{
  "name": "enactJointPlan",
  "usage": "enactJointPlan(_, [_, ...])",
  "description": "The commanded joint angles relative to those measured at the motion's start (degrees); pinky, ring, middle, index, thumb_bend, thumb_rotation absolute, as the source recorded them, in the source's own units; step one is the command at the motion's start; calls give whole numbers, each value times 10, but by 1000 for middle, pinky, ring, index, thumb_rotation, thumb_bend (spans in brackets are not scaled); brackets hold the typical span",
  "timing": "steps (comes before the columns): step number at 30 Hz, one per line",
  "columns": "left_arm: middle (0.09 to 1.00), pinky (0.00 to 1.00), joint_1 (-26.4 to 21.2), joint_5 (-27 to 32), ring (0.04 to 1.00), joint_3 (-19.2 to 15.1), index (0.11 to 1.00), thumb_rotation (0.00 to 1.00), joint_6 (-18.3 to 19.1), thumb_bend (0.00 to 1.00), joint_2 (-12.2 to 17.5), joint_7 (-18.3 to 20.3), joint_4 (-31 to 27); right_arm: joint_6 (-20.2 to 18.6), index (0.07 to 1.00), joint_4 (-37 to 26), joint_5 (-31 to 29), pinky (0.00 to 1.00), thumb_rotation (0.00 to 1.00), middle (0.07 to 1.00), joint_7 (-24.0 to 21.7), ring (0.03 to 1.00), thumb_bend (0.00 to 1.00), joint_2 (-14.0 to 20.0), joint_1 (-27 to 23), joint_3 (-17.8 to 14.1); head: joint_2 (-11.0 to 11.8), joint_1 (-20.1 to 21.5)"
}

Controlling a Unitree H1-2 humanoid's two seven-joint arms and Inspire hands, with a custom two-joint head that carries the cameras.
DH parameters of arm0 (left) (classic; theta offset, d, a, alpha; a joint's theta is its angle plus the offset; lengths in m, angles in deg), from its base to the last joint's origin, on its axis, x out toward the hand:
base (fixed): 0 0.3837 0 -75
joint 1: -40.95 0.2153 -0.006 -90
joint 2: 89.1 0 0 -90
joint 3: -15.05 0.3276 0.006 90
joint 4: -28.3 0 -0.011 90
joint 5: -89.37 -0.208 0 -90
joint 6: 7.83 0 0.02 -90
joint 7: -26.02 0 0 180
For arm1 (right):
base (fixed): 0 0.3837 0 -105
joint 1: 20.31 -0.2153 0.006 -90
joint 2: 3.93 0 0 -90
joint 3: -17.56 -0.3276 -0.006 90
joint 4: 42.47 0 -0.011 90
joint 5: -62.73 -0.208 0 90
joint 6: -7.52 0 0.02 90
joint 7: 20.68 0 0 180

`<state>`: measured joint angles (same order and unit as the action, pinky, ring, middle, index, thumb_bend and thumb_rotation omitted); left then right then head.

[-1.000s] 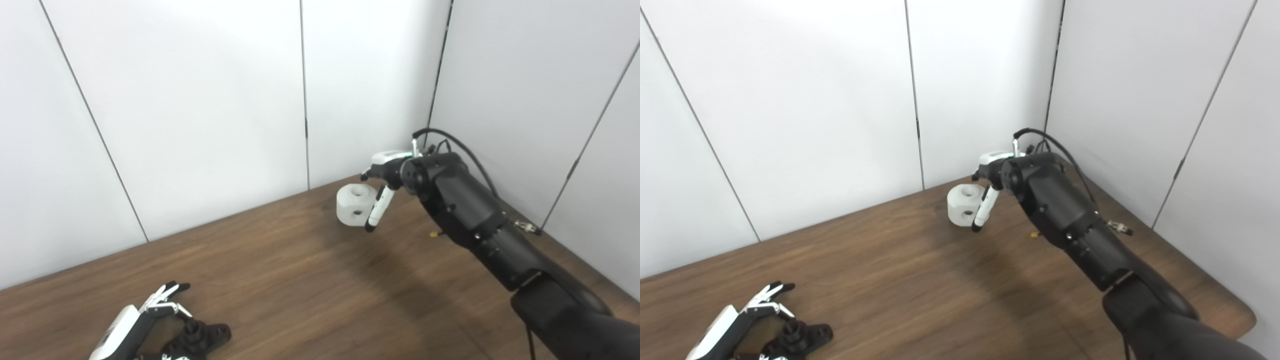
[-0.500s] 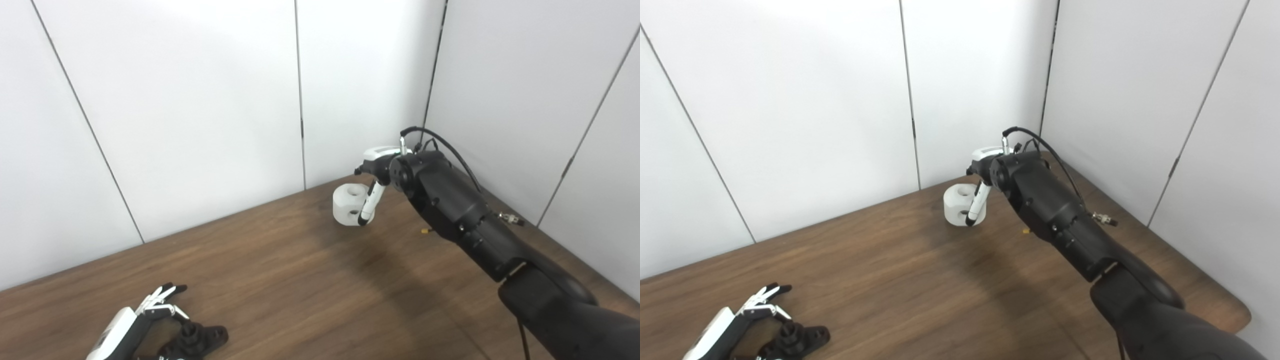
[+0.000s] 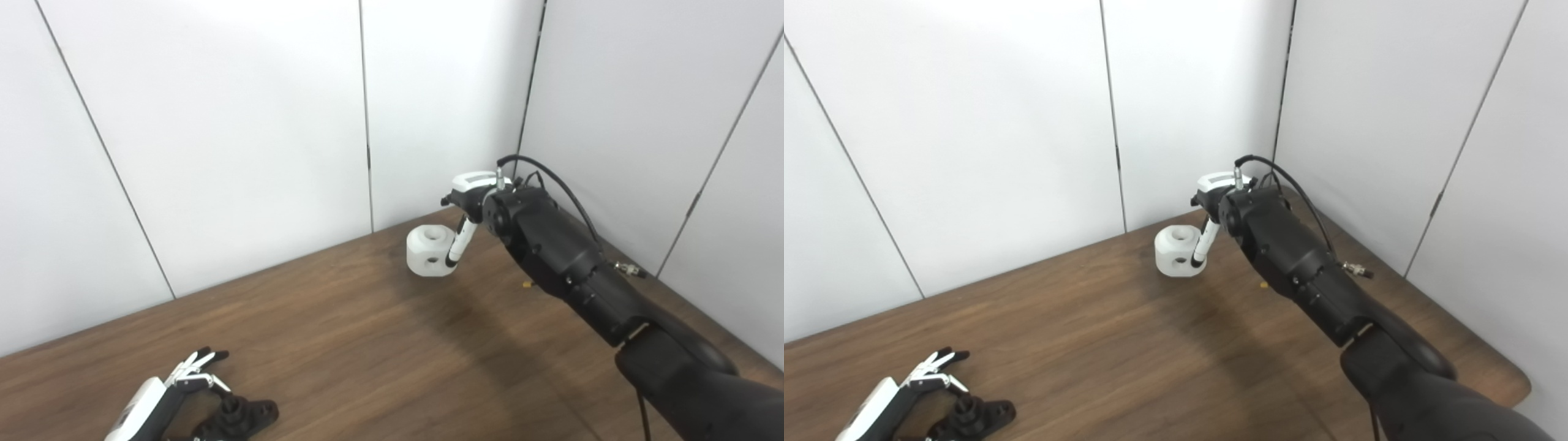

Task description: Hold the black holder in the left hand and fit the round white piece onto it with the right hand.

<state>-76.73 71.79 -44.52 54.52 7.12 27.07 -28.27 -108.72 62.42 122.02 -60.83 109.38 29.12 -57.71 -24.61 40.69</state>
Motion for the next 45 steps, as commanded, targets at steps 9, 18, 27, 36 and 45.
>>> enactJointPlan(9, [923,1000,55,-1,1000,6,482,49,7,521,18,29,26,2,874,29,-14,761,354,938,45,903,908,-10,-40,21,-6,-3])
enactJointPlan(18, [918,996,61,-7,999,-1,482,49,7,521,19,34,19,2,880,35,-17,736,379,941,42,897,914,-11,-47,48,-12,-8])
enactJointPlan(27, [925,1000,65,-5,1000,-7,483,49,7,522,19,44,11,9,832,34,-25,705,370,911,66,871,881,-10,-43,58,-16,-10])
enactJointPlan(36, [922,1000,69,-13,1000,-11,483,49,7,521,16,46,6,38,486,22,-36,644,143,691,194,708,521,-13,-11,38,-18,-13])
enactJointPlan(45, [919,1000,68,-10,998,-12,483,49,7,521,12,44,11,49,483,27,-45,592,142,656,257,684,519,-18,3,33,-21,-19])
